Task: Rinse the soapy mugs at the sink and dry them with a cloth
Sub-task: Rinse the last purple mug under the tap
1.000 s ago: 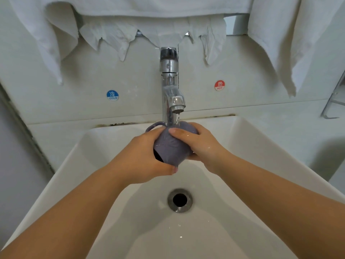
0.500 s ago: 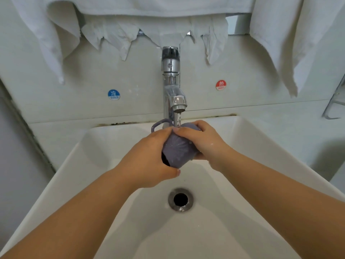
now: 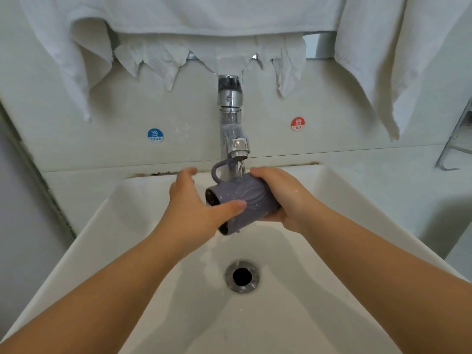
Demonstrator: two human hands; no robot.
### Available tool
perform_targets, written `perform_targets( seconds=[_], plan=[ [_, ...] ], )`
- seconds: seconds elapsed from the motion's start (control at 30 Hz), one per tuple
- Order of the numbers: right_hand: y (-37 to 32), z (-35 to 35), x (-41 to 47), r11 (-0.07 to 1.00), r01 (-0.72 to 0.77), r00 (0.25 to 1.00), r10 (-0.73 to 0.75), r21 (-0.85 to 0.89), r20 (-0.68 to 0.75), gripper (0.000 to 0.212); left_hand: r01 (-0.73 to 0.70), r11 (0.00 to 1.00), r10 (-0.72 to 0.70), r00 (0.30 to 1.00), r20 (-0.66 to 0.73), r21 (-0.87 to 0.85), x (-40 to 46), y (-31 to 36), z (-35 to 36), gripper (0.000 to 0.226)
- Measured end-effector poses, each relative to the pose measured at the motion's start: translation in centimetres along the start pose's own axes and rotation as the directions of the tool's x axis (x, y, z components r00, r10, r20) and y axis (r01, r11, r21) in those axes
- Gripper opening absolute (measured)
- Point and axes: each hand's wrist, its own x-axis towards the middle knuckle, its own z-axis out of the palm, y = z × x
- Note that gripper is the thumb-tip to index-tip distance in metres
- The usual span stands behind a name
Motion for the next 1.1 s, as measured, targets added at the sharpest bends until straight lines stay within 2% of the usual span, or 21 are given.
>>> perform_targets(
  seconds=[0.07, 0.13, 0.2, 0.27, 0.33, 0.47, 0.6, 0.7, 0.77, 0.87, 1.0, 1.1],
  plan=[
    [0.3, 0.4, -0.1, 0.999, -0.045, 0.998, 0.045, 0.02, 0.036, 0.031, 0.247, 0.955, -0.221, 0.961, 0.164, -0.166, 0.5, -0.1, -0.4, 0.076],
    [0.6, 0.7, -0.1, 0.998, -0.063, 0.995, 0.062, 0.019, 0.076, 0.035, 0.359, 0.897, -0.275, 0.91, 0.311, -0.258, 0.6, -0.5, -0.7, 0.059],
    [0.6, 0.5, -0.3, 0.998, -0.069, 0.99, 0.068, 0.002, 0.127, 0.033, 0.389, 0.852, -0.267, 0.899, 0.347, -0.35, 0.7, -1.0, -0.8, 0.046],
    [0.5, 0.0, -0.5, 0.998, -0.057, 0.982, 0.063, -0.04, 0.178, 0.022, 0.398, 0.807, -0.264, 0.904, 0.337, -0.436, 0.8, -1.4, -0.8, 0.028],
    [0.5, -0.4, -0.6, 0.994, -0.053, 0.971, 0.074, -0.099, 0.226, 0.02, 0.397, 0.772, -0.262, 0.91, 0.321, -0.496, 0.9, -1.6, -0.7, 0.017],
    [0.8, -0.2, -0.7, 0.963, 0.02, 0.941, 0.072, -0.267, 0.331, 0.037, 0.374, 0.799, -0.253, 0.919, 0.301, -0.47, 1.1, -2.1, -0.2, 0.016],
    [1.0, 0.5, -1.1, 0.902, 0.188, 0.96, -0.085, -0.388, 0.266, 0.064, 0.371, 0.802, -0.279, 0.925, 0.257, -0.467, 1.4, -2.0, 0.4, 0.025],
    [1.8, 0.9, -1.1, 0.812, 0.34, 0.939, -0.27, -0.474, 0.212, 0.066, 0.391, 0.779, -0.307, 0.919, 0.246, -0.49, 1.5, -1.9, 0.7, 0.031],
    [2.1, 1.1, -1.2, 0.759, 0.358, 0.933, -0.308, -0.543, 0.185, 0.063, 0.408, 0.767, -0.319, 0.912, 0.257, -0.495, 1.5, -1.9, 0.8, 0.033],
    [1.7, 0.4, -0.7, 0.756, 0.342, 0.938, -0.242, -0.559, 0.247, 0.053, 0.423, 0.769, -0.335, 0.905, 0.262, -0.479, 1.4, -1.8, 0.5, 0.034],
    [0.7, -1.2, 0.0, 0.885, 0.191, 0.938, -0.037, -0.425, 0.345, 0.049, 0.461, 0.754, -0.372, 0.887, 0.274, -0.467, 1.3, -1.8, 0.6, 0.033],
    [1.2, -0.5, -0.4, 0.855, 0.207, 0.953, -0.067, -0.475, 0.295, 0.05, 0.458, 0.776, -0.364, 0.887, 0.286, -0.433, 1.3, -1.9, 1.1, 0.035]
  ],
)
